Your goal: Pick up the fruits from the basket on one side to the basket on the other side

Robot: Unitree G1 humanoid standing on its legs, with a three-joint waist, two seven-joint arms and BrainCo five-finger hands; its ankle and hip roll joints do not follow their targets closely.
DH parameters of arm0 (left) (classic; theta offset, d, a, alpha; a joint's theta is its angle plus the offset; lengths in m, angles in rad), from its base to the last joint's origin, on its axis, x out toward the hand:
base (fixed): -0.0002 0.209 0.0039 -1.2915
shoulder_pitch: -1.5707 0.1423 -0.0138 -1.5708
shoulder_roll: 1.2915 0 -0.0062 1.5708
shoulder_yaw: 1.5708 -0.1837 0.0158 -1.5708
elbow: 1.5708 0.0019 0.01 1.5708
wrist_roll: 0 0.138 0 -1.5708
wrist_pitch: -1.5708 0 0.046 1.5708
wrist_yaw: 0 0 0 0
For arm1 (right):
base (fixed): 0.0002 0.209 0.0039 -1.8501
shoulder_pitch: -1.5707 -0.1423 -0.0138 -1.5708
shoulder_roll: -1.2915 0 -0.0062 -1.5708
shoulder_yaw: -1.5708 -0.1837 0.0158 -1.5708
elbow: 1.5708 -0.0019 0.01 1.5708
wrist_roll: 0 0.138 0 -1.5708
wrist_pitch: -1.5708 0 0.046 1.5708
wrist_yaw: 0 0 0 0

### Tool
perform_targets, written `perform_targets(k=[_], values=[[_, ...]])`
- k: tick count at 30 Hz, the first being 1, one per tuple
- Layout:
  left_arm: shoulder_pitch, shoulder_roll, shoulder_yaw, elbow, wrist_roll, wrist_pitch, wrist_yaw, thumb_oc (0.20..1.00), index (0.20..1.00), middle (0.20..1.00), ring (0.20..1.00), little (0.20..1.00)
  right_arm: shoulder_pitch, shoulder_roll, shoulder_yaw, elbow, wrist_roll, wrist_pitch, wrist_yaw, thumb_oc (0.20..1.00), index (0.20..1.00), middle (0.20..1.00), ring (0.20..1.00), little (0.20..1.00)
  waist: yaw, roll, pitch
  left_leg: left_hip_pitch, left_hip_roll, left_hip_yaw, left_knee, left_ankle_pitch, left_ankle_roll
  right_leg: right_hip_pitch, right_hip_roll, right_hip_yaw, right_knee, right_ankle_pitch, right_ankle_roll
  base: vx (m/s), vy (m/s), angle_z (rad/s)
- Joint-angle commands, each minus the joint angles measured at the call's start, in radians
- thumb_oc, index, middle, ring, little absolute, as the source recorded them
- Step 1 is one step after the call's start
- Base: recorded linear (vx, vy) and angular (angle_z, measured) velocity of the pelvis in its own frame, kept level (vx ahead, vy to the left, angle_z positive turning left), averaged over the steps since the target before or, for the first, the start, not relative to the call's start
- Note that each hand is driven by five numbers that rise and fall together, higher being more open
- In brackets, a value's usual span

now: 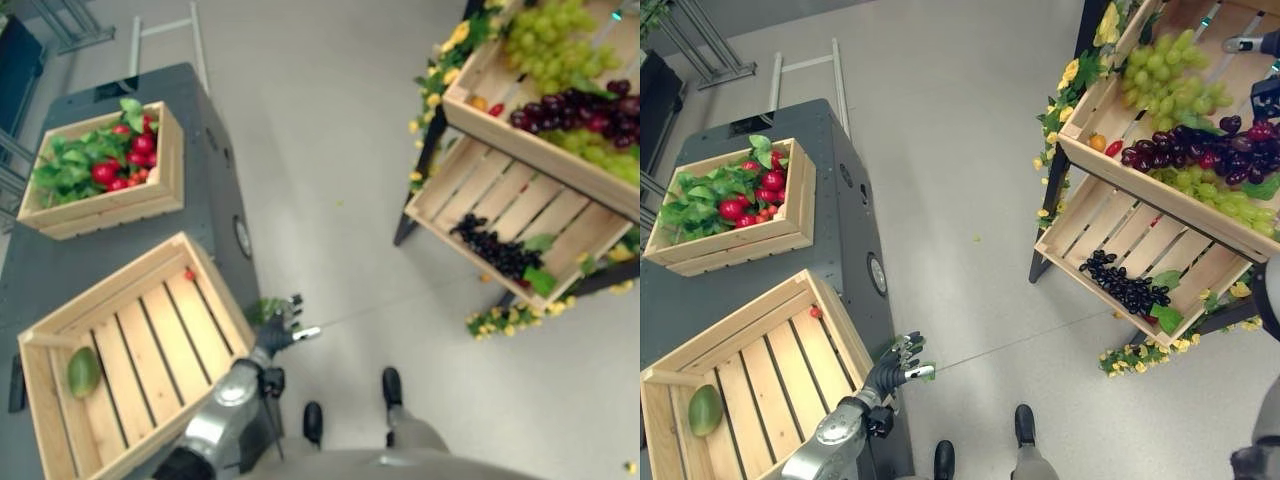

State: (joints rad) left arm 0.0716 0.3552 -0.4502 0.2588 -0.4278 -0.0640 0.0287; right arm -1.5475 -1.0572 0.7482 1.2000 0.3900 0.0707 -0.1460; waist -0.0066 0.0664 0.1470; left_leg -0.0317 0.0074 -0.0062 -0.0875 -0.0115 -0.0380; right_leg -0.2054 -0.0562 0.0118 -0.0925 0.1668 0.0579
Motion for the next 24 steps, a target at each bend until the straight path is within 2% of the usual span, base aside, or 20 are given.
perform_targets(k=[1, 3, 4, 6, 11, 15, 16, 19, 21, 24], values=[[-0.014, 0.058, 0.000, -0.077, -0.030, -0.038, 0.000, 1.000, 1.000, 1.000, 1.000, 1.000, -0.106, -0.037, 0.121, 0.088, -0.163, -0.002, -0.014, 1.000, 1.000, 1.000, 1.000, 1.000, 0.025, -0.052, 0.009, -0.052, -0.048, -0.050, 0.000, 0.009, -0.035, 0.036, 0.016, -0.039, 0.005, -0.152, 0.053, -0.08, 0.019, 0.07], [-0.007, 0.073, 0.003, -0.099, -0.028, -0.036, 0.001, 1.000, 1.000, 1.000, 1.000, 1.000, -0.150, -0.030, 0.208, 0.128, -0.317, 0.022, -0.009, 1.000, 1.000, 1.000, 1.000, 1.000, 0.031, -0.051, 0.013, -0.061, -0.050, -0.050, 0.000, 0.015, -0.036, 0.026, 0.014, -0.040, 0.005, -0.146, 0.054, -0.07, 0.023, 0.07], [-0.004, 0.080, 0.006, -0.102, -0.025, -0.034, -0.002, 1.000, 1.000, 1.000, 1.000, 1.000, -0.163, -0.025, 0.261, 0.137, -0.392, 0.028, 0.027, 1.000, 1.000, 1.000, 1.000, 1.000, 0.032, -0.051, 0.016, -0.064, -0.050, -0.050, 0.000, 0.018, -0.036, 0.022, 0.013, -0.040, 0.005, -0.144, 0.054, -0.04, 0.015, 0.02], [-0.003, 0.079, 0.009, -0.105, -0.021, -0.030, -0.009, 1.000, 1.000, 1.000, 1.000, 1.000, -0.175, -0.019, 0.301, 0.149, -0.432, 0.031, 0.057, 1.000, 1.000, 1.000, 1.000, 1.000, 0.032, -0.046, 0.018, -0.066, -0.051, -0.051, 0.000, 0.020, -0.037, 0.019, 0.013, -0.040, 0.005, -0.143, 0.053, 0.00, 0.000, 0.00], [0.000, 0.061, 0.017, -0.100, -0.012, -0.021, -0.025, 1.000, 1.000, 1.000, 1.000, 1.000, -0.144, -0.005, 0.263, 0.154, -0.397, 0.022, 0.060, 1.000, 1.000, 1.000, 1.000, 1.000, 0.034, -0.035, 0.022, -0.072, -0.051, -0.056, 0.000, 0.025, -0.038, 0.017, 0.010, -0.042, 0.005, -0.139, 0.052, -0.01, 0.002, 0.03], [-0.008, 0.052, 0.023, -0.095, -0.018, -0.025, -0.022, 1.000, 1.000, 1.000, 1.000, 1.000, -0.085, -0.013, 0.180, 0.098, -0.295, 0.001, 0.041, 1.000, 1.000, 1.000, 1.000, 1.000, 0.034, -0.033, 0.022, -0.074, -0.051, -0.057, 0.000, 0.026, -0.038, 0.015, 0.011, -0.038, 0.005, -0.139, 0.053, -0.01, 0.002, 0.02], [-0.010, 0.040, 0.028, -0.087, -0.022, -0.027, -0.016, 1.000, 1.000, 1.000, 1.000, 1.000, -0.028, -0.026, 0.115, 0.025, -0.202, -0.025, 0.028, 1.000, 1.000, 1.000, 1.000, 1.000, 0.031, -0.031, 0.022, -0.072, -0.051, -0.056, 0.000, 0.024, -0.036, 0.016, 0.010, -0.038, 0.005, -0.140, 0.053, 0.00, 0.000, 0.00], [-0.017, 0.011, 0.044, -0.071, -0.020, -0.032, -0.009, 1.000, 1.000, 1.000, 1.000, 1.000, 0.123, -0.075, -0.011, -0.206, -0.058, -0.085, 0.009, 1.000, 1.000, 1.000, 1.000, 1.000, 0.018, -0.024, 0.025, -0.073, -0.050, -0.055, 0.000, 0.022, -0.035, 0.015, 0.011, -0.034, 0.005, -0.142, 0.053, 0.00, 0.000, 0.00], [-0.016, -0.007, 0.058, -0.050, -0.013, -0.037, -0.005, 1.000, 1.000, 1.000, 1.000, 1.000, 0.296, -0.100, -0.170, -0.376, 0.015, -0.128, -0.013, 1.000, 1.000, 1.000, 1.000, 1.000, 0.010, -0.020, 0.020, -0.072, -0.049, -0.057, 0.000, 0.018, -0.032, 0.016, 0.010, -0.037, 0.005, -0.145, 0.054, 0.00, 0.000, 0.00], [-0.014, -0.013, 0.073, -0.013, -0.003, -0.038, 0.001, 1.000, 1.000, 1.000, 1.000, 1.000, 0.612, -0.076, -0.441, -0.617, 0.071, -0.173, -0.016, 1.000, 1.000, 1.000, 1.000, 1.000, 0.009, -0.027, 0.012, -0.069, -0.051, -0.061, 0.000, 0.015, -0.027, 0.019, 0.010, -0.040, 0.005, -0.148, 0.054, 0.00, -0.004, 0.01]])
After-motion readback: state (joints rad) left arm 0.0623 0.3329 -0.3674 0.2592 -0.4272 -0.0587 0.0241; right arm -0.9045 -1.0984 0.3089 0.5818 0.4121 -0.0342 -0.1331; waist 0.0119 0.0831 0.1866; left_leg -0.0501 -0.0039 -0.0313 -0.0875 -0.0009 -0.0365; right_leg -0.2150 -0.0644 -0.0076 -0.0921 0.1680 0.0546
